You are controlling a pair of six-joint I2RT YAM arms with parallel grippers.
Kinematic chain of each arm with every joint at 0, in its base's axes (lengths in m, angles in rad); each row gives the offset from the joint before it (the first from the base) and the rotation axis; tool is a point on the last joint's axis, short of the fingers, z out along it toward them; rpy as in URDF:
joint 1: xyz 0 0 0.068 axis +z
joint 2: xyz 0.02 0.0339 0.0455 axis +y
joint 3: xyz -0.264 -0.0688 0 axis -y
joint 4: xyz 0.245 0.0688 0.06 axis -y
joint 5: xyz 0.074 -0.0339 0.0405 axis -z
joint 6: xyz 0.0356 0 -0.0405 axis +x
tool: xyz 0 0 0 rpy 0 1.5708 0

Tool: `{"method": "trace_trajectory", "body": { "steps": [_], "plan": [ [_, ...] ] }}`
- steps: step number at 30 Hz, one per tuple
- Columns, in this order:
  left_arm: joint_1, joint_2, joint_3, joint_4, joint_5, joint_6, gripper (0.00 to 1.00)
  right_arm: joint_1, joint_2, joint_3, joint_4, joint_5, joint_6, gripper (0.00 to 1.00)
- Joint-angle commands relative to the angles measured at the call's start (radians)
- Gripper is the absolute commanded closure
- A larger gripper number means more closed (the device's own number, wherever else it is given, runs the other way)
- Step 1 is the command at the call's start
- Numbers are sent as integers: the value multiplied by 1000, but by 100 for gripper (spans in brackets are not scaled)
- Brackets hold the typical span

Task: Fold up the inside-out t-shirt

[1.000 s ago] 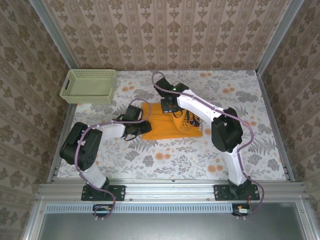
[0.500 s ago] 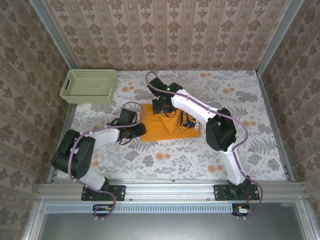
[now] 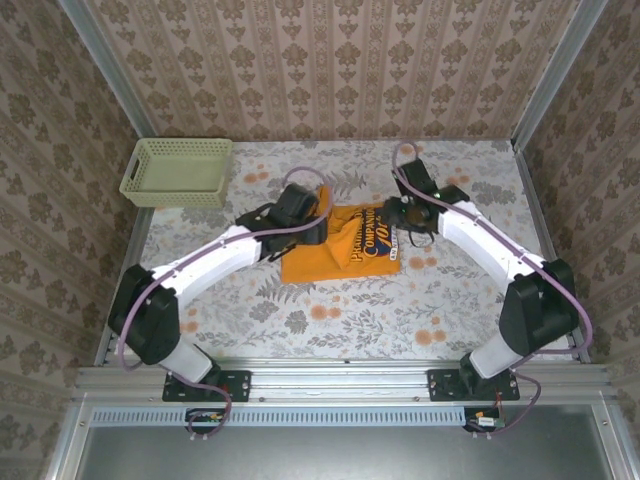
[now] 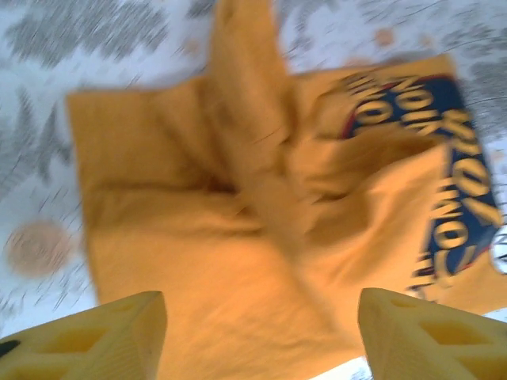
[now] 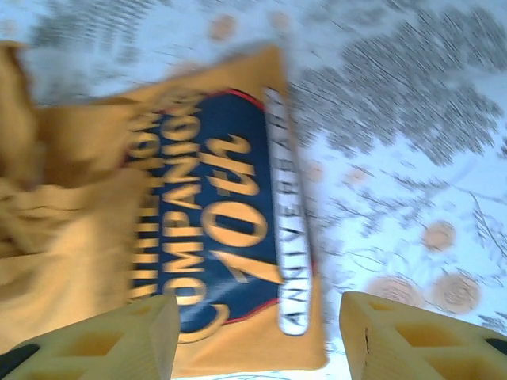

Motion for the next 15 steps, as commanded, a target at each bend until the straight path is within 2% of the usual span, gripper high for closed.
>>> {"method": "trace_trajectory", "body": {
  "steps": [1,6,8,11,13,15],
  "plan": [
    [-41,124,129,-117,-84,67,29,-32,-49,-111,128,-27,28,43],
    [-78,327,366,-165,-77,132,19,-41,-34,-191,183,-36,42,42],
    [-84,397,442,-198,-58,144,19,-41,-33,-218,210,-45,52,42],
    [-81,473,497,-220,-31,134,22,-41,-29,-251,244,-59,65,42],
    [-73,507,512,-217,-2,128,29,-40,-23,-266,263,-72,73,42],
    [-68,532,522,-221,-4,123,39,-41,-13,-274,279,-80,78,42]
  ]
}}
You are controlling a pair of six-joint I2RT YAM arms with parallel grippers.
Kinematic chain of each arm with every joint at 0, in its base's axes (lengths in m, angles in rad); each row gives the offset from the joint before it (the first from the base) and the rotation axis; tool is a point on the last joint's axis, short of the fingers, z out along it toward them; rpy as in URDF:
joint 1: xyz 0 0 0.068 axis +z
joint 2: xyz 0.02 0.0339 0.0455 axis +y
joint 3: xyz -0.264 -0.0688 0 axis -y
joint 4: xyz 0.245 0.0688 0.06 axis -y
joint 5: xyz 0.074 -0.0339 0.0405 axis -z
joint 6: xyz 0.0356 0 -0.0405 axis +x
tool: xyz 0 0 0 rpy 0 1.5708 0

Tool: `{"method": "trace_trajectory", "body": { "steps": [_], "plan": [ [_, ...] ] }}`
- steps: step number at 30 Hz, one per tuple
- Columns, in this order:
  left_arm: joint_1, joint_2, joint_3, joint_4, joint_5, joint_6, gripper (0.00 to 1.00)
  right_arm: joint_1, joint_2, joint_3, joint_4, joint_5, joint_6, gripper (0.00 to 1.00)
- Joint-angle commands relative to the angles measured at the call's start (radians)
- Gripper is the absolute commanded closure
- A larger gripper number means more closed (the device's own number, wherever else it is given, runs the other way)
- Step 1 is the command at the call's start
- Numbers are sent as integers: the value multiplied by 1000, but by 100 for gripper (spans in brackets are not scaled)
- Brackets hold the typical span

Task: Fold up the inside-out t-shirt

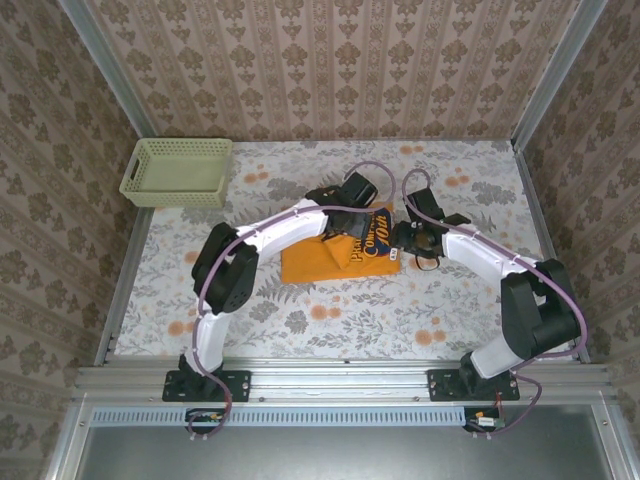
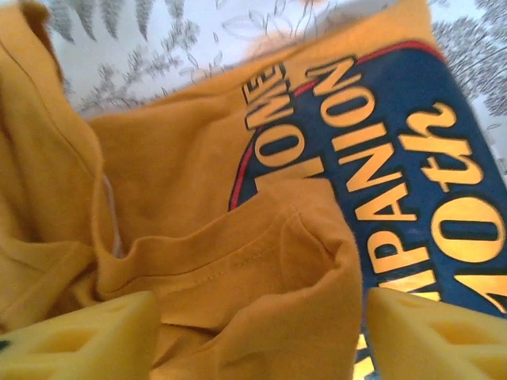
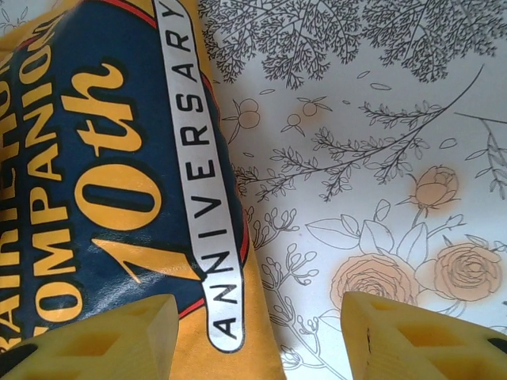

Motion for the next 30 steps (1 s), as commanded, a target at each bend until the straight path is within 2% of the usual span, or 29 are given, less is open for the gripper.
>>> {"method": "trace_trajectory", "body": {
  "steps": [1,3,6,9,11,16,21,23,25,28,30],
  "plan": [
    [15,25,39,-58,21,12,46,-1,6,-19,60,-30,27,42],
    [18,13,18,-45,18,8,60,0,19,-19,67,-36,27,42],
    [19,-48,-47,-8,0,-1,76,3,46,-13,79,-50,21,42],
    [22,-148,-158,24,-45,-55,88,14,89,12,86,-68,1,42],
    [26,-237,-266,63,-74,-111,92,26,126,41,67,-54,-11,42],
    [41,-473,-579,167,-123,-271,89,30,205,85,53,-9,-16,42],
    [76,-578,-815,232,-84,-453,83,38,218,104,40,-1,-24,43],
    [95,-602,-895,280,-62,-499,67,45,205,113,26,13,-37,42],
    [114,-625,-940,321,-42,-503,63,50,188,125,6,30,-52,42],
    [138,-662,-920,288,-59,-477,58,53,171,150,-24,50,-67,42],
    [149,-670,-882,295,-60,-424,50,53,165,164,-34,65,-72,42]
  ]
}}
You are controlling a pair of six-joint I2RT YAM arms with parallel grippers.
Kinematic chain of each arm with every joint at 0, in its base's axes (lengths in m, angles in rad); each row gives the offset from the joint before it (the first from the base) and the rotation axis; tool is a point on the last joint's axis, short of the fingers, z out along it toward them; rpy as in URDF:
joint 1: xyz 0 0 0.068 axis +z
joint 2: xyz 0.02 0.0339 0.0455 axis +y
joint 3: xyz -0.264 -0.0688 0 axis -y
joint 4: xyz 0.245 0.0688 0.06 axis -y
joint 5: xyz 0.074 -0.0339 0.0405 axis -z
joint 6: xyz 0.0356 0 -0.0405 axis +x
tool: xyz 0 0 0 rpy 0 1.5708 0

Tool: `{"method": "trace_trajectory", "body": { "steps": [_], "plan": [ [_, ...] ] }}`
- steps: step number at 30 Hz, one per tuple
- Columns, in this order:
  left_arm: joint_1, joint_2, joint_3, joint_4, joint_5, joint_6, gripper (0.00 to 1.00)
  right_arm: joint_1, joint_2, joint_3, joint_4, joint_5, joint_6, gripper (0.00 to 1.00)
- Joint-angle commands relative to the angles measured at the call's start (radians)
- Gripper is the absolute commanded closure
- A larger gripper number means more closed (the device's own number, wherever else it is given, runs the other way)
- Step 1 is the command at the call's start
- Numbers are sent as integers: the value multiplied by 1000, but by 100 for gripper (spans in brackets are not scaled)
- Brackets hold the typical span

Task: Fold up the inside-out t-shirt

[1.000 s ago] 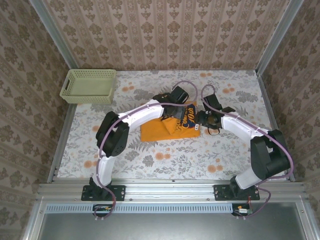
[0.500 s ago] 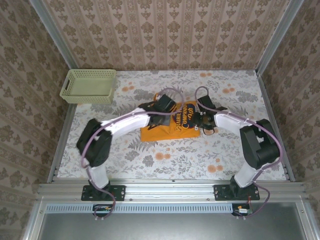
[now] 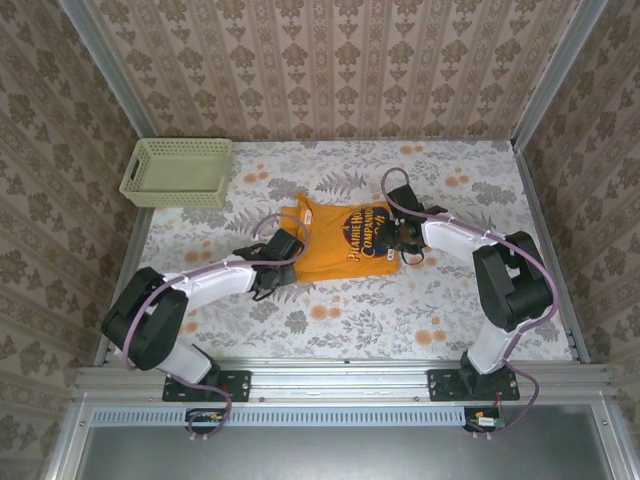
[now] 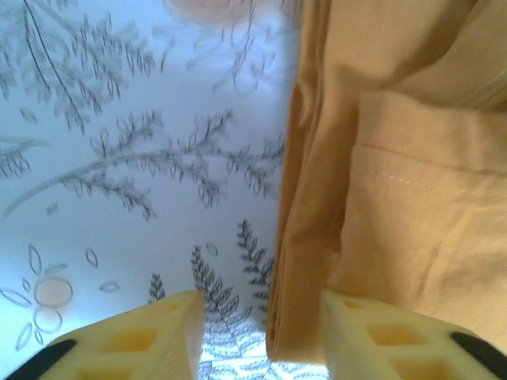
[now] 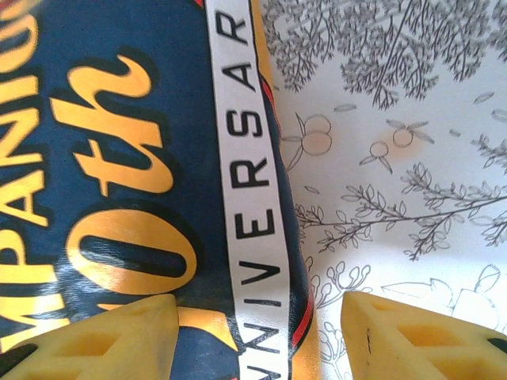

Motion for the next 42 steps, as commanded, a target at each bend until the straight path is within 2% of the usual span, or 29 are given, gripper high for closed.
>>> {"method": "trace_trajectory", "body": {
  "steps": [1,4,7,10,13,17,24,28,36,42],
  "plan": [
    [20,-40,90,56,16,56,44,6,-39,45,-57,58,-32,41],
    [39,63,240,11,67,158,38,6,-23,79,-66,66,-42,41],
    [58,191,380,-48,105,200,33,5,2,111,-74,73,-44,41],
    [80,283,448,-62,123,197,25,5,28,130,-75,61,-42,41],
    [103,350,482,-37,178,195,24,6,43,123,-63,53,-37,40],
    [103,381,495,5,233,204,40,6,61,106,-52,53,-36,40],
    [103,313,446,5,224,212,84,2,107,104,-46,67,-40,40],
    [103,227,385,11,229,204,99,2,127,124,-49,67,-41,40],
    [91,5,174,39,199,141,100,2,103,129,-48,52,-47,40],
    [151,107,82,110,276,119,100,3,97,130,-37,8,-49,39]
  ]
}}
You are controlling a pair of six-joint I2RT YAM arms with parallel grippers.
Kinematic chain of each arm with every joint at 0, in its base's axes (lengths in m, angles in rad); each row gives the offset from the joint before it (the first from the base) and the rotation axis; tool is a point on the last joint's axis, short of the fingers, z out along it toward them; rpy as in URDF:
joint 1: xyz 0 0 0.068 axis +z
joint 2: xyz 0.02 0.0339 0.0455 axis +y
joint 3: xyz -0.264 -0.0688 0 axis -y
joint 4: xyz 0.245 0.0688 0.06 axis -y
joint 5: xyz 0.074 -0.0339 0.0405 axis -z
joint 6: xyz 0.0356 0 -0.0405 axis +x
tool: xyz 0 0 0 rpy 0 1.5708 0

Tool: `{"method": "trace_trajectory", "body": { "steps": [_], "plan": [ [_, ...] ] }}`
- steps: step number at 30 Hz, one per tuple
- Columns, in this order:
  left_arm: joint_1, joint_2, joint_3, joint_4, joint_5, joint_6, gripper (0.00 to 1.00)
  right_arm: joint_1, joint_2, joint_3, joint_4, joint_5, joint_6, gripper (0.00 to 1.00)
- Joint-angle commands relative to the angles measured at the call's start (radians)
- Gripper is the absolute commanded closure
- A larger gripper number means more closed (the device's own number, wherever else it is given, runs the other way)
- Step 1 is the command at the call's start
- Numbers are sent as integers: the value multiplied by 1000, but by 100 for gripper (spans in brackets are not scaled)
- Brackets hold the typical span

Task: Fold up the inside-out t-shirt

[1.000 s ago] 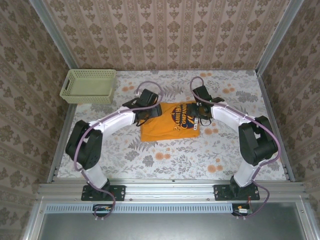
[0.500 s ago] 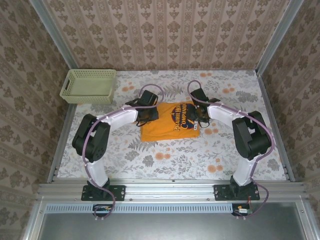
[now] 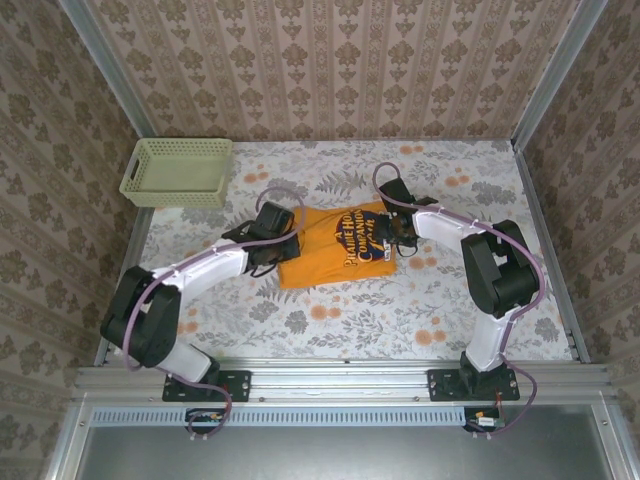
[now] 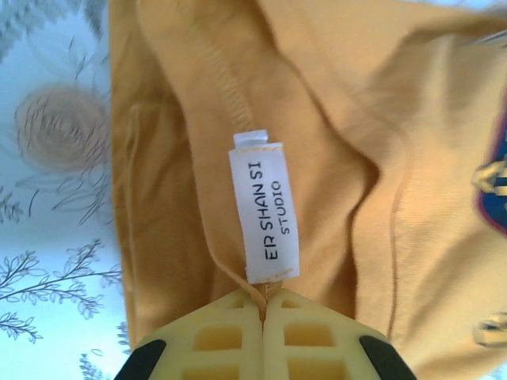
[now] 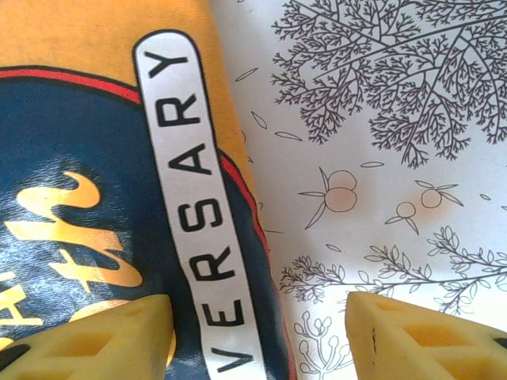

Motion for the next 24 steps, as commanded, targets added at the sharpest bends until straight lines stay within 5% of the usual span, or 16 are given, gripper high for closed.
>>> {"method": "trace_trajectory", "body": {
  "steps": [1,16,24],
  "plan": [
    [36,72,-39,40,42,-34,100,2,-18,23,-4,-26,-17,39],
    [56,146,-69,91,33,-9,100,94,-148,-181,6,-116,70,44],
    [58,234,64,48,20,66,100,192,-232,-362,70,-42,208,76]
  ]
}}
